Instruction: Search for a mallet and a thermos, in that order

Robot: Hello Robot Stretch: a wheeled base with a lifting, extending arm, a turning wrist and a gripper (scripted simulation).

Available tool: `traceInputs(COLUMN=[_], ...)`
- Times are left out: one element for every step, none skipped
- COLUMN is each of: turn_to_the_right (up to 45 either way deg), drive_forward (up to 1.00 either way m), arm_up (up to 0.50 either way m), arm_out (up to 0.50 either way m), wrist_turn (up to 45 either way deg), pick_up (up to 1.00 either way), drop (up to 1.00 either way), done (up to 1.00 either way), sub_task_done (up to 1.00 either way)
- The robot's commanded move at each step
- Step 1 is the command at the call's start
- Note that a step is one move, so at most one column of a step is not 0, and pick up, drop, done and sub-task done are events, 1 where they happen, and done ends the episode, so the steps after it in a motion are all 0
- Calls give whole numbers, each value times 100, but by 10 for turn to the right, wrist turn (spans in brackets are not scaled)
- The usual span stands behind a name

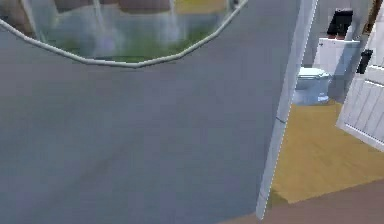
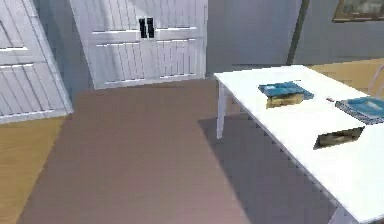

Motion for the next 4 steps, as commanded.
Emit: traceInputs(turn_to_the_right=[450, 150, 0, 90], drive_forward=[0, 0, 100, 0], arm_up=[0, 0, 0, 0], arm_out=[0, 0, 0, 0], wrist_turn=[0, 0, 0, 0], pick_up=[0, 0, 0, 0], drop=[0, 0, 0, 0], done=[0, 0, 0, 0], sub_task_done=[0, 0, 0, 0])
